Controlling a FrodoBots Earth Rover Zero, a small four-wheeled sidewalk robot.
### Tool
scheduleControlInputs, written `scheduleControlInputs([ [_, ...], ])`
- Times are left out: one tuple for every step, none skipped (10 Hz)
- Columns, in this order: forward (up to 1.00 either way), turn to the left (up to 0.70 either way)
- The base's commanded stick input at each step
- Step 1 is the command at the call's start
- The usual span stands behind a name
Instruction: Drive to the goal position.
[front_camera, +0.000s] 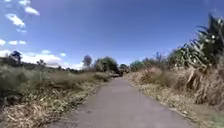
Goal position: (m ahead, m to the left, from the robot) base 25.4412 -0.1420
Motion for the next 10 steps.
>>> scheduleControlInputs([
  [0.85,0.00],
  [0.85,0.00],
  [0.85,0.00],
  [0.85,0.00],
  [0.85,0.00],
  [0.85,0.00],
  [0.85,0.00],
  [0.85,0.00],
  [0.85,0.00],
  [0.85,0.00],
])
